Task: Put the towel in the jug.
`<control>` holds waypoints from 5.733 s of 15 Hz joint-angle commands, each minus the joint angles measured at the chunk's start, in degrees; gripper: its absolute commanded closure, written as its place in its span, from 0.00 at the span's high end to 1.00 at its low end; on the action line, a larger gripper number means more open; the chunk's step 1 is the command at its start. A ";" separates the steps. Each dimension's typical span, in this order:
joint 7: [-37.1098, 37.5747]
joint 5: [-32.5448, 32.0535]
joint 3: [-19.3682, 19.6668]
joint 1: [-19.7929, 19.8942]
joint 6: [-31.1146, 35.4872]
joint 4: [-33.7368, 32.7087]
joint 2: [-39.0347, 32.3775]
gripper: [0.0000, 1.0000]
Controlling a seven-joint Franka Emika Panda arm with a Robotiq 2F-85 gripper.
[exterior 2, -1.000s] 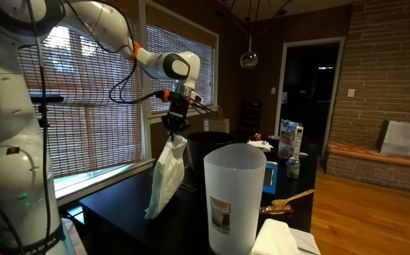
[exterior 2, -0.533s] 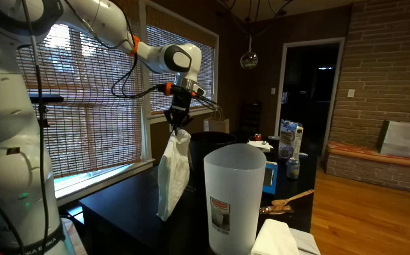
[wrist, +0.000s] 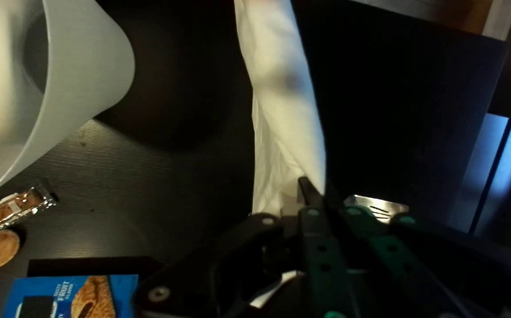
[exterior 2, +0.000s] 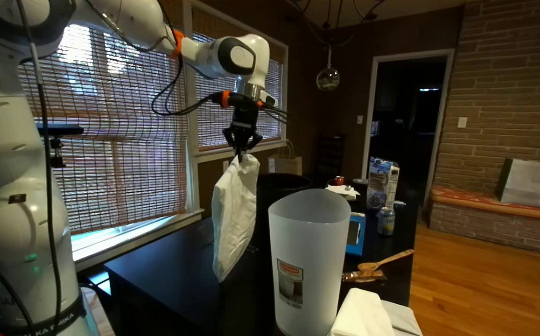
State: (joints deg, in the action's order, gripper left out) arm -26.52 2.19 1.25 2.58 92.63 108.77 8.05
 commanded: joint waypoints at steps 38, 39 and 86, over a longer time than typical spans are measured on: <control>2.68 -7.35 9.20 7.35 -10.64 -38.53 -12.46 0.01; 3.45 -8.44 9.30 7.32 -8.99 -37.83 -12.04 0.01; 6.02 -17.83 12.70 11.73 21.67 1.29 -13.10 0.01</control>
State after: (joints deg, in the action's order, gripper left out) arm -20.40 -14.99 14.10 13.85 110.78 108.60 -5.12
